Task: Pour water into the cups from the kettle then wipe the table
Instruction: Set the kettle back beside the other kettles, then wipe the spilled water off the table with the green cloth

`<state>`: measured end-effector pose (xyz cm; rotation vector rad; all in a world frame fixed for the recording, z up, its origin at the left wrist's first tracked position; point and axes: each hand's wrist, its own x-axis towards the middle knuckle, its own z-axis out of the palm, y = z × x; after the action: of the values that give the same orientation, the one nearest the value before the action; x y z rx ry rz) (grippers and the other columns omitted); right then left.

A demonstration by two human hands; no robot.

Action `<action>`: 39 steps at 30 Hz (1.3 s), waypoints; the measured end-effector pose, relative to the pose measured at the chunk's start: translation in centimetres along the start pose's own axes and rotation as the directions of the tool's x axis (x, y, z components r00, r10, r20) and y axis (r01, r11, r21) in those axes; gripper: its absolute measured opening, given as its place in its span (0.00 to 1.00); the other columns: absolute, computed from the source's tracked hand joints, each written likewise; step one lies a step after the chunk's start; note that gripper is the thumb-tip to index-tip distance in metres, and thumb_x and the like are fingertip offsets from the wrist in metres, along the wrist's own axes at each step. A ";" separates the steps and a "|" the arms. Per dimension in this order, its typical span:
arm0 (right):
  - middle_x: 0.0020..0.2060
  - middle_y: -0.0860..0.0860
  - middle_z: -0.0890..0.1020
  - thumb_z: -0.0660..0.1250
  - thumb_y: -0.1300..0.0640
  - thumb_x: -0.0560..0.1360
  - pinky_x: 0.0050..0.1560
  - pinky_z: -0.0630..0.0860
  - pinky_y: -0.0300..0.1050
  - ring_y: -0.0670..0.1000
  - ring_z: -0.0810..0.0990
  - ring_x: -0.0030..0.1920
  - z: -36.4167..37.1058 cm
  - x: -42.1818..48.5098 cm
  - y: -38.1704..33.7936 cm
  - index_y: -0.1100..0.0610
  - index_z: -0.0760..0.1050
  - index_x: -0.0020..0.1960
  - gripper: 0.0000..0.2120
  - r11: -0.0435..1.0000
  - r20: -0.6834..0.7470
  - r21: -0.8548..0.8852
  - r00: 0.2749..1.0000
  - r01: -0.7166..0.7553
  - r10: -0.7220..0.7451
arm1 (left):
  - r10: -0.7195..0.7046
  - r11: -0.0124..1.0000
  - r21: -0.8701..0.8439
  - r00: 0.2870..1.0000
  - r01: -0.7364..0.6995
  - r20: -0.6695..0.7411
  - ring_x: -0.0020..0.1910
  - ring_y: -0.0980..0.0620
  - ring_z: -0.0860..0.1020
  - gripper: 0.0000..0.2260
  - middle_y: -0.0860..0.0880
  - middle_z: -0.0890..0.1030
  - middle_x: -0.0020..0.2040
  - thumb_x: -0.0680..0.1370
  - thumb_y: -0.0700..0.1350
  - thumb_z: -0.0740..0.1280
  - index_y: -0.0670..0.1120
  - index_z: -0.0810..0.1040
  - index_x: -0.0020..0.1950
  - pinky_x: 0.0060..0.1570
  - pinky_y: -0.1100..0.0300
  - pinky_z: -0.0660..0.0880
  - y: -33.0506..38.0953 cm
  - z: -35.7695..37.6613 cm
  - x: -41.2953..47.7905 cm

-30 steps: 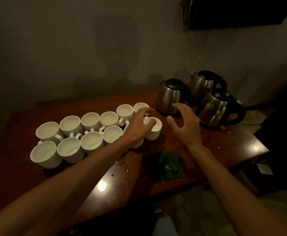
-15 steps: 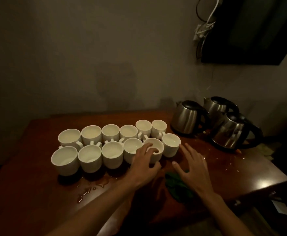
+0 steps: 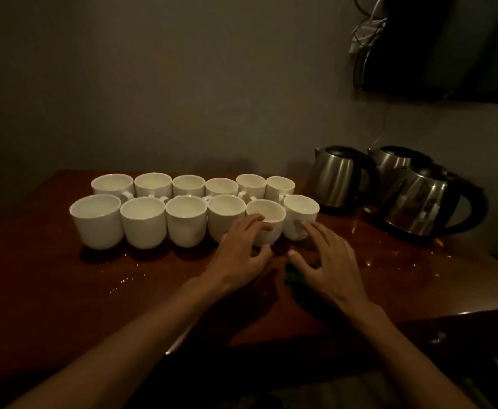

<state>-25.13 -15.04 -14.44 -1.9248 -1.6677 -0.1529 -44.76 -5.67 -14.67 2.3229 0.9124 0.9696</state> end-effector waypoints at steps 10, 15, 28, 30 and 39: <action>0.71 0.44 0.72 0.54 0.29 0.75 0.71 0.65 0.52 0.47 0.69 0.70 0.1 -5.6 1.3 0.43 0.67 0.73 0.31 0.983 0.136 -0.181 0.988 -0.042 0.067 | -0.067 0.977 0.200 0.997 0.073 -0.035 0.72 0.58 0.63 0.15 0.58 0.69 0.71 0.80 0.51 0.64 0.55 0.73 0.67 0.69 0.51 0.63 0.4 -0.9 -6.9; 0.71 0.43 0.71 0.52 0.27 0.75 0.74 0.62 0.54 0.47 0.67 0.72 0.4 -5.6 0.7 0.39 0.65 0.73 0.31 0.980 0.134 -0.185 0.986 -0.070 0.096 | -0.106 0.957 0.269 0.994 0.106 -0.014 0.70 0.59 0.63 0.15 0.59 0.68 0.70 0.81 0.52 0.63 0.55 0.72 0.68 0.65 0.58 0.59 0.0 -1.4 -8.6; 0.47 0.44 0.73 0.66 0.45 0.79 0.52 0.74 0.48 0.45 0.74 0.48 0.1 -3.3 -0.8 0.42 0.73 0.49 0.03 0.992 0.139 -0.077 0.984 -0.105 0.115 | -0.122 0.950 0.281 0.990 0.135 -0.064 0.69 0.60 0.64 0.13 0.60 0.70 0.68 0.82 0.53 0.61 0.56 0.72 0.66 0.64 0.59 0.55 -1.8 -4.5 -9.4; 0.46 0.44 0.73 0.66 0.45 0.79 0.50 0.72 0.46 0.44 0.74 0.46 0.1 -3.2 -1.0 0.43 0.72 0.48 0.04 0.990 0.128 -0.083 0.984 -0.117 0.127 | -0.111 0.954 0.272 0.992 0.125 -0.067 0.69 0.60 0.64 0.12 0.60 0.70 0.68 0.82 0.53 0.61 0.56 0.72 0.66 0.65 0.59 0.56 -1.6 -4.3 -9.1; 0.51 0.45 0.74 0.65 0.42 0.77 0.57 0.72 0.49 0.48 0.75 0.53 0.6 -3.7 -0.4 0.43 0.73 0.52 0.08 0.990 0.083 -0.066 0.988 -0.126 0.131 | -0.065 0.961 0.268 0.998 0.068 -0.021 0.67 0.60 0.67 0.11 0.62 0.72 0.65 0.82 0.52 0.62 0.58 0.72 0.64 0.65 0.55 0.62 0.2 -1.2 -6.9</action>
<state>-26.43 -17.91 -16.42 -2.1050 -1.6042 -0.0711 -49.27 -10.61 -16.85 2.4904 1.1837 0.8792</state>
